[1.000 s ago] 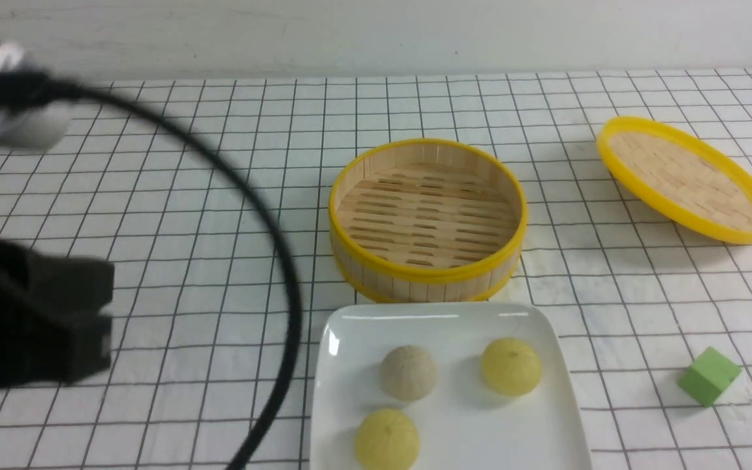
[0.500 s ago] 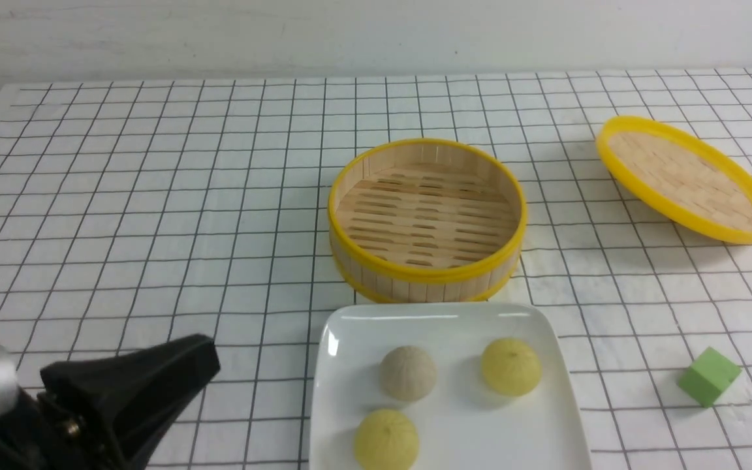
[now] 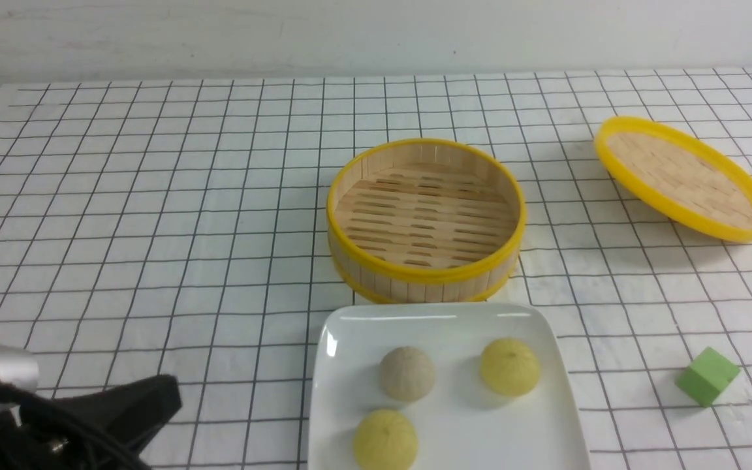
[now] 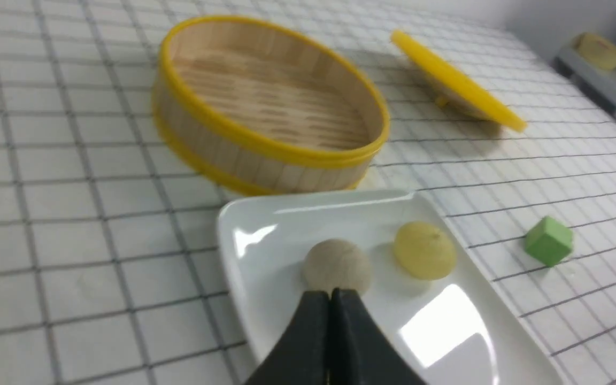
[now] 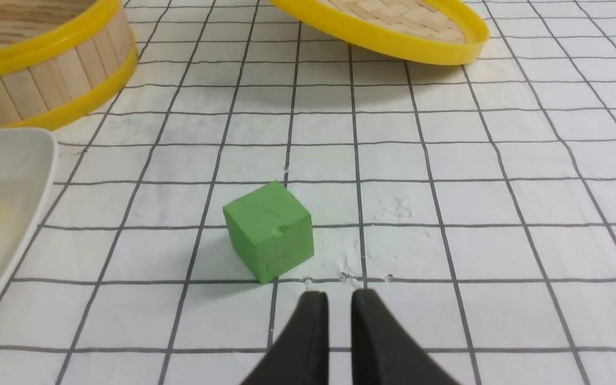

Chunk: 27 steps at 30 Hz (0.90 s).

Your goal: Put the steamed buns into the plate on the white-black tablecloth.

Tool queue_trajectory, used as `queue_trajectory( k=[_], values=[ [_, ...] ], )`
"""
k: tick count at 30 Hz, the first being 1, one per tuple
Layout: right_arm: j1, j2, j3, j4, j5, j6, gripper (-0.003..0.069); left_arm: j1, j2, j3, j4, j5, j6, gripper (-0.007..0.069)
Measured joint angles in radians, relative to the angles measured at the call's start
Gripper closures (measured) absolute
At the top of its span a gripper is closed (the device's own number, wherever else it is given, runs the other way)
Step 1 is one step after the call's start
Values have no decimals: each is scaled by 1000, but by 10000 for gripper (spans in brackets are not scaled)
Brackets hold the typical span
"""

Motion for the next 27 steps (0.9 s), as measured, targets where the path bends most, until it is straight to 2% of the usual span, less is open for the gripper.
queue_trajectory(
  k=[1, 2, 3, 4, 5, 6, 7, 9, 11, 12, 14, 18, 27],
  values=[
    [0, 0, 0, 0, 0, 0, 564, 38, -17, 3, -84, 19, 74, 603],
    [0, 0, 0, 0, 0, 0, 562, 69, -31, 6, -118, 23, 135, 602],
    [0, 0, 0, -1, -1, 0, 559, 172, -71, 23, -272, 2, 340, 599],
    [0, 0, 0, -1, -1, 0, 559, 196, -79, 25, -287, -3, 387, 599],
    [0, 0, 0, -1, -1, 0, 559, 290, -110, 53, -407, -56, 564, 596],
    [0, 0, 0, -1, -1, 0, 559, 302, -114, 53, -407, -63, 583, 596],
    [0, 0, 0, -1, -1, 0, 559, 404, -141, 91, -492, -102, 715, 594],
    [0, 0, 0, -1, -1, 0, 559, 477, -167, 125, -533, -117, 789, 592],
    [0, 0, 0, -1, -1, 0, 559, 570, -214, 181, -533, -108, 817, 590],
    [0, 0, 0, -1, -1, 0, 558, 579, -220, 181, -532, -106, 817, 590],
    [0, 0, 0, -1, -1, 0, 554, 675, -306, 253, -473, -74, 802, 588],
    [0, 0, 0, -1, -1, 0, 549, 745, -381, 330, -410, -54, 759, 586],
    [0, 0, 0, -1, -1, 0, 539, 755, -429, 348, -357, 6, 719, 573]
  ],
)
